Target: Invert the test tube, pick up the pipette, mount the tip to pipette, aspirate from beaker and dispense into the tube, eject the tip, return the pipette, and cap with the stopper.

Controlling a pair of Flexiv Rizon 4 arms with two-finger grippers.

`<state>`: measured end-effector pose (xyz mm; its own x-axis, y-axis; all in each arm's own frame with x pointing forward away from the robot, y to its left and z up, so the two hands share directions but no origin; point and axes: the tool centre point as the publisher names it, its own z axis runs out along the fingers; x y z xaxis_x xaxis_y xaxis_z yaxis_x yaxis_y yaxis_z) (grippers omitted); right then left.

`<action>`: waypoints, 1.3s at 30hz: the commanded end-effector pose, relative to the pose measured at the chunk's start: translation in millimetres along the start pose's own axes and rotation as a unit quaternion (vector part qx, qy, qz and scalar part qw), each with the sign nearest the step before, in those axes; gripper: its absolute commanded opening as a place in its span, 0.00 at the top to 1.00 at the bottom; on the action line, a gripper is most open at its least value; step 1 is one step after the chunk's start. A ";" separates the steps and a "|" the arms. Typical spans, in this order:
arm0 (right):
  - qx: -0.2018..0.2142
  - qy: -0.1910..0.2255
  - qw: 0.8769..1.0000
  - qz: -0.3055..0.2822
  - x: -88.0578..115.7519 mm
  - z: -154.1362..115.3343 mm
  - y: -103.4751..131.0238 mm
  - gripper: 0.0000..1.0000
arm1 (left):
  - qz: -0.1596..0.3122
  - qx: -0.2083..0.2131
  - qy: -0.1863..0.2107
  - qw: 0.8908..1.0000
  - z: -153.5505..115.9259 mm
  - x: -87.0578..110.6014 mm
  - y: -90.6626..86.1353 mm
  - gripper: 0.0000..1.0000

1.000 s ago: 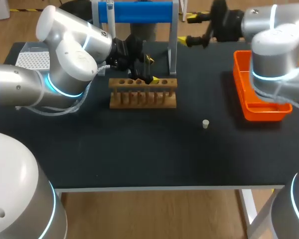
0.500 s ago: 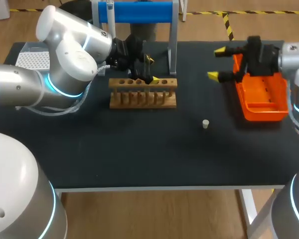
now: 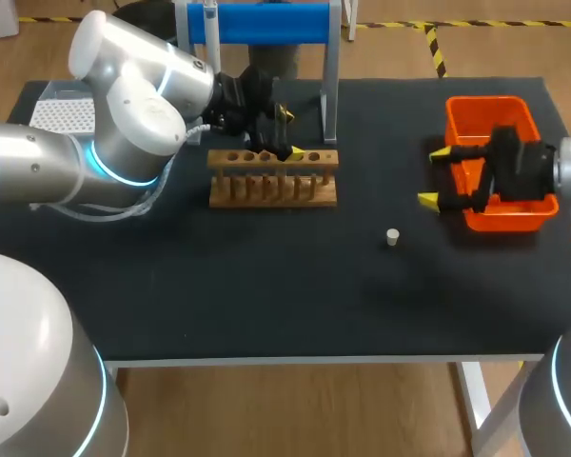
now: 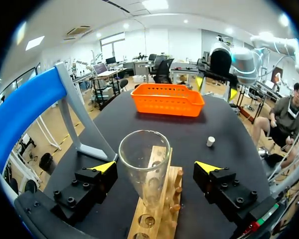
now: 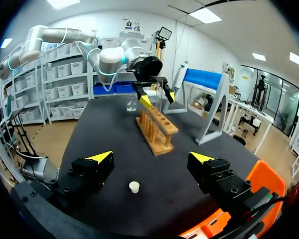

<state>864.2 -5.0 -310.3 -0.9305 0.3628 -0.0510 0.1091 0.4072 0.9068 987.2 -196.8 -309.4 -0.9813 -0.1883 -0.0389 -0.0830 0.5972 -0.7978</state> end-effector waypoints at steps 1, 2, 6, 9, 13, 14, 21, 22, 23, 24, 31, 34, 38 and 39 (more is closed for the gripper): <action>-0.004 -0.020 1.000 0.008 11.8 11.2 -11.3 0.00 | 0.000 0.000 0.001 1.000 -0.1 -0.5 -0.1 0.00; -0.002 -0.026 1.000 0.012 12.9 13.3 -14.0 0.00 | 0.000 0.000 0.001 1.000 -0.1 -0.5 -0.1 0.00; 0.006 -0.035 0.999 0.019 20.0 21.9 -24.2 0.00 | 0.000 0.000 0.001 1.000 -0.1 -0.5 -0.1 0.00; 0.016 -0.044 0.999 0.024 24.5 27.4 -29.9 0.00 | 0.000 0.000 0.001 1.000 -0.1 -0.5 -0.1 0.00; 0.031 -0.060 0.997 0.034 28.8 33.0 -34.3 0.00 | 0.000 0.000 0.001 1.000 -0.1 -0.5 -0.1 0.00; 0.039 -0.069 0.996 0.034 29.5 34.4 -35.9 0.00 | 0.000 0.000 0.001 1.000 -0.1 -0.5 -0.1 0.00; 0.055 -0.085 0.994 0.042 34.1 40.0 -41.9 0.00 | 0.000 0.000 0.001 1.000 -0.1 -0.5 -0.1 0.00; 0.056 -0.085 0.994 0.043 34.7 40.8 -42.7 0.00 | 0.000 0.000 0.001 1.000 -0.1 -0.5 -0.1 0.00; 0.062 -0.092 0.993 0.039 35.3 41.3 -43.4 0.00 | 0.000 0.000 0.001 1.000 -0.1 -0.5 -0.1 0.00; 0.062 -0.093 0.993 0.039 35.4 41.9 -44.5 0.00 | 0.000 0.000 0.001 1.000 -0.1 -0.5 -0.1 0.00; 0.079 -0.106 0.990 0.047 37.0 45.3 -55.2 0.00 | 0.000 0.000 0.001 1.000 -0.1 -0.5 -0.1 0.00; 0.086 -0.109 0.989 0.050 37.2 46.0 -59.6 0.00 | 0.000 0.000 0.001 1.000 -0.1 -0.5 -0.1 0.00; 0.092 -0.111 0.988 0.056 38.4 47.3 -64.9 0.00 | 0.000 0.000 0.001 1.000 -0.1 -0.5 -0.1 0.00; 0.094 -0.111 0.988 0.057 39.3 47.9 -66.6 0.00 | 0.000 0.000 0.001 1.000 -0.1 -0.5 -0.1 0.00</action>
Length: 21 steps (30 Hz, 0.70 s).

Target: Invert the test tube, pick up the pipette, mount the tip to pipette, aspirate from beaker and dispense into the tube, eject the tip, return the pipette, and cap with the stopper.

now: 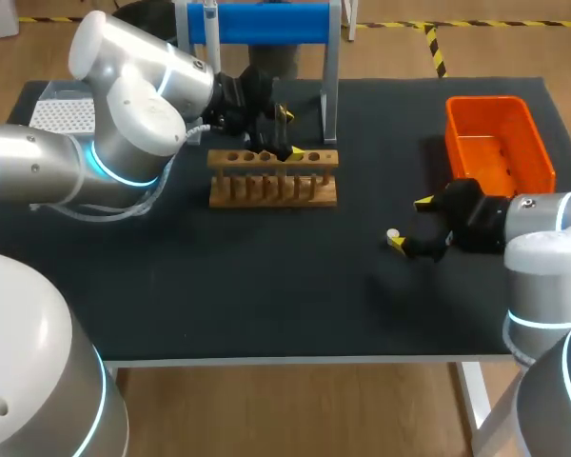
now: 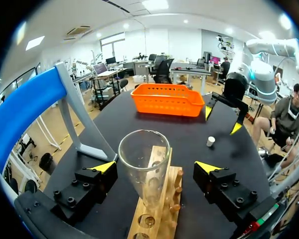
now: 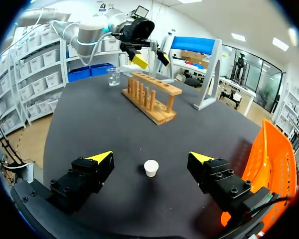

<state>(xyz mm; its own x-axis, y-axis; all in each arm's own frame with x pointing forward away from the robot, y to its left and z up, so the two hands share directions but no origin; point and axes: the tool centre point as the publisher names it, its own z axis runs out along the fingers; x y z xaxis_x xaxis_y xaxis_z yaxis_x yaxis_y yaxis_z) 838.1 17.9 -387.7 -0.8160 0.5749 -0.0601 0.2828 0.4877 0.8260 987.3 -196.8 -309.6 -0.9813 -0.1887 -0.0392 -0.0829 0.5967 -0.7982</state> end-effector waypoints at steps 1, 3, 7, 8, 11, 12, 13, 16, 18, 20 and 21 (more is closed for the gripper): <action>0.008 -0.004 1.000 0.002 4.0 5.7 -3.3 0.00 | 0.000 -0.001 0.002 1.000 -0.2 -0.5 -0.2 0.00; 0.011 -0.005 1.000 0.005 4.9 6.8 -5.8 0.00 | 0.000 -0.001 0.002 1.000 -0.2 -0.5 -0.2 0.00; 0.017 -0.006 1.000 0.010 5.6 9.4 -9.9 0.00 | 0.000 -0.001 0.002 1.000 -0.2 -0.5 -0.2 0.00; 0.019 -0.006 1.000 0.011 5.7 9.9 -10.5 0.00 | 0.000 -0.001 0.002 1.000 -0.2 -0.5 -0.2 0.00; 0.022 -0.008 1.000 0.014 5.9 11.3 -12.5 0.00 | 0.000 -0.001 0.002 1.000 -0.2 -0.5 -0.2 0.00; 0.023 -0.008 1.000 0.015 5.8 11.9 -13.4 0.00 | 0.000 -0.001 0.002 1.000 -0.2 -0.5 -0.2 0.00; 0.024 -0.008 1.000 0.016 5.9 12.5 -14.3 0.00 | 0.000 -0.001 0.002 1.000 -0.2 -0.5 -0.2 0.00; 0.028 -0.008 0.999 0.018 6.7 14.1 -17.7 0.00 | 0.000 -0.001 0.002 1.000 -0.2 -0.5 -0.2 0.00; 0.030 -0.008 0.999 0.018 7.4 15.4 -20.1 0.00 | 0.000 -0.001 0.002 1.000 -0.2 -0.5 -0.2 0.00; 0.032 -0.009 0.999 0.018 7.7 16.5 -21.9 0.00 | 0.000 -0.001 0.002 1.000 -0.2 -0.5 -0.2 0.00; 0.033 -0.009 0.999 0.018 7.9 17.1 -22.8 0.00 | 0.000 -0.001 0.002 1.000 -0.2 -0.5 -0.2 0.00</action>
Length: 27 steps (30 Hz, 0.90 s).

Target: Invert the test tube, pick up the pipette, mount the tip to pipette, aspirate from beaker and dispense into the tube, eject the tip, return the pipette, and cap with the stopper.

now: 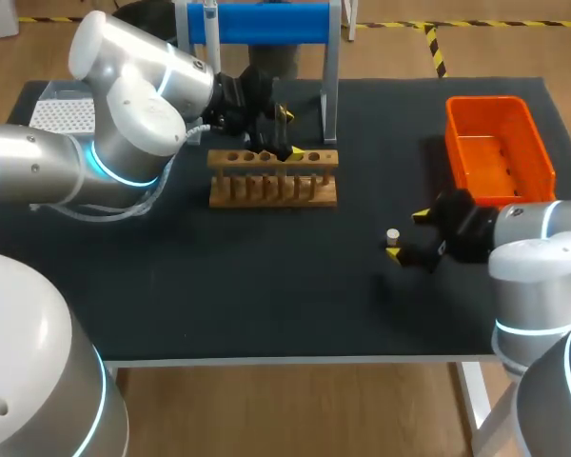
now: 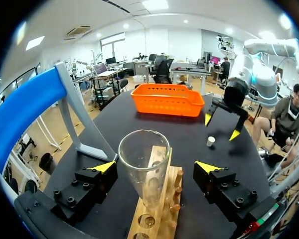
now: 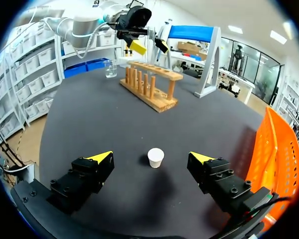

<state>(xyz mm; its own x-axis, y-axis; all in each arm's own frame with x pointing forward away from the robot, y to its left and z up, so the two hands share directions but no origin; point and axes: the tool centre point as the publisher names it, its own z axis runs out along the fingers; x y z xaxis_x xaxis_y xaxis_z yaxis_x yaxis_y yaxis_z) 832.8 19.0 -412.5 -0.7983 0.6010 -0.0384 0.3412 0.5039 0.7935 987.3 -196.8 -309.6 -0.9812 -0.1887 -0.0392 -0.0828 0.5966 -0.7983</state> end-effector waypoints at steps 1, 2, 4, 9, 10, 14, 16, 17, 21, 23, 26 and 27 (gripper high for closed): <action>0.005 -0.003 1.000 0.000 1.6 5.6 -1.5 0.00 | 0.000 -0.001 0.002 1.000 -0.3 -0.5 -0.2 0.00; 0.005 -0.003 1.000 0.000 1.7 6.0 -1.8 0.00 | 0.000 -0.001 0.002 1.000 -0.3 -0.5 -0.2 0.00; 0.006 -0.003 1.000 -0.001 2.1 6.7 -2.4 0.00 | 0.000 -0.001 0.002 1.000 -0.3 -0.5 -0.2 0.00; 0.008 -0.004 1.000 -0.002 2.6 9.1 -4.0 0.00 | 0.000 -0.001 0.002 1.000 -0.3 -0.5 -0.2 0.00; 0.008 -0.004 1.000 -0.002 2.5 9.6 -4.2 0.00 | 0.000 -0.001 0.002 1.000 -0.3 -0.5 -0.2 0.00; 0.009 -0.005 1.000 -0.001 2.3 11.7 -4.5 0.00 | 0.000 -0.001 0.002 1.000 -0.3 -0.5 -0.2 0.00; 0.009 -0.006 1.000 0.000 2.0 13.4 -4.4 0.00 | 0.000 -0.001 0.002 1.000 -0.3 -0.5 -0.2 0.00; 0.009 -0.006 1.000 0.000 1.8 14.3 -4.3 0.00 | 0.000 -0.001 0.002 1.000 -0.3 -0.5 -0.2 0.00; 0.007 -0.008 1.000 0.002 0.9 17.6 -3.0 0.00 | 0.000 -0.001 0.002 1.000 -0.3 -0.5 -0.2 0.00; 0.007 -0.009 1.000 0.003 0.8 19.0 -2.7 0.00 | 0.000 -0.001 0.002 1.000 -0.3 -0.5 -0.2 0.00; 0.006 -0.009 1.000 0.004 0.6 21.0 -2.4 0.00 | 0.000 -0.001 0.002 1.000 -0.3 -0.5 -0.2 0.00; 0.005 -0.010 1.000 0.004 0.4 21.6 -2.3 0.00 | 0.000 -0.001 0.002 1.000 -0.3 -0.5 -0.2 0.00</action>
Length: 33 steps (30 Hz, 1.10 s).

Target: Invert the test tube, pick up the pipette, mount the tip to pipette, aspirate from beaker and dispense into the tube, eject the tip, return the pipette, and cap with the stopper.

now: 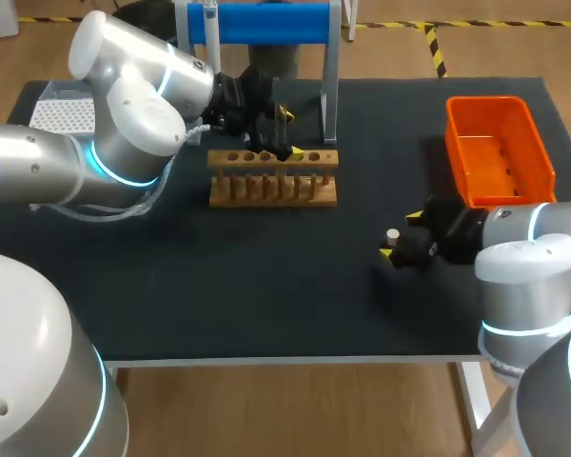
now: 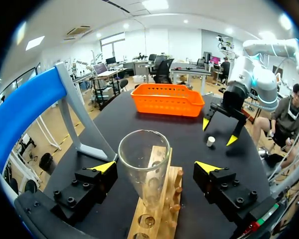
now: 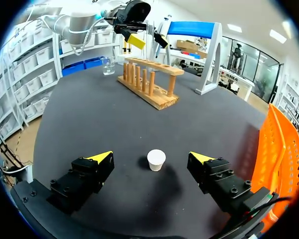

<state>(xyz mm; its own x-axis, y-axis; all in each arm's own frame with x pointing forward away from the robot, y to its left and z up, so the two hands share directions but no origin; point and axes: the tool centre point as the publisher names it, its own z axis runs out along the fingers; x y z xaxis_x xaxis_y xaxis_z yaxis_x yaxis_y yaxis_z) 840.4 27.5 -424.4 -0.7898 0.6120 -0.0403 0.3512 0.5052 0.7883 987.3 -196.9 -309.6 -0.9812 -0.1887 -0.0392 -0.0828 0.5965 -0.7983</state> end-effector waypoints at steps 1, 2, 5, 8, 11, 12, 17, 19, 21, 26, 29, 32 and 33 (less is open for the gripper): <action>-0.001 -0.005 1.000 0.001 0.5 5.9 0.6 0.00 | 0.000 -0.001 0.002 1.000 -0.3 -0.5 -0.2 0.00; -0.002 -0.006 1.000 0.001 0.2 6.3 1.0 0.00 | 0.000 -0.001 0.002 1.000 -0.3 -0.5 -0.2 0.00; -0.003 -0.007 1.000 0.002 -0.5 7.6 1.2 0.00 | 0.000 -0.001 0.002 1.000 -0.3 -0.5 -0.2 0.00; -0.003 -0.008 1.000 0.004 -1.3 9.1 1.1 0.06 | 0.000 -0.001 0.002 1.000 -0.3 -0.5 -0.2 0.00; -0.004 -0.008 1.000 0.005 -1.5 10.2 1.4 0.12 | 0.000 -0.001 0.002 1.000 -0.3 -0.5 -0.2 0.00; -0.004 -0.008 1.000 0.005 -1.4 10.3 1.4 0.15 | 0.000 -0.001 0.002 1.000 -0.3 -0.5 -0.2 0.00; -0.004 -0.007 1.000 0.007 -1.2 11.5 1.3 0.19 | 0.000 -0.001 0.002 1.000 -0.3 -0.5 -0.2 0.00; -0.004 -0.007 1.000 0.008 -1.4 12.0 1.5 0.20 | 0.000 -0.001 0.002 1.000 -0.3 -0.5 -0.2 0.00; -0.005 -0.008 1.000 0.008 -1.7 12.4 1.9 0.20 | 0.000 -0.001 0.002 1.000 -0.3 -0.5 -0.2 0.00; -0.009 -0.008 1.000 0.010 -2.3 13.1 2.8 0.52 | 0.000 -0.001 0.002 1.000 -0.3 -0.5 -0.2 0.00; -0.011 -0.008 1.000 0.011 -2.4 13.1 3.4 0.59 | 0.000 -0.001 0.002 1.000 -0.3 -0.5 -0.2 0.00; -0.011 -0.008 1.000 0.012 -2.4 13.0 3.7 0.56 | 0.000 -0.001 0.002 1.000 -0.3 -0.5 -0.2 0.00; -0.011 -0.008 1.000 0.013 -2.4 13.0 3.7 0.56 | 0.000 -0.001 0.002 1.000 -0.3 -0.5 -0.2 0.00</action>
<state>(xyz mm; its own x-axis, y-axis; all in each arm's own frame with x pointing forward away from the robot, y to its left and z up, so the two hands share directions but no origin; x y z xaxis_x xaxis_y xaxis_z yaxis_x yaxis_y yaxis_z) 850.3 35.8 -428.9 -0.7735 0.6331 -0.0296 0.3592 0.4763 0.8026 987.3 -196.9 -309.6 -0.9812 -0.1888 -0.0393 -0.0828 0.5965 -0.7983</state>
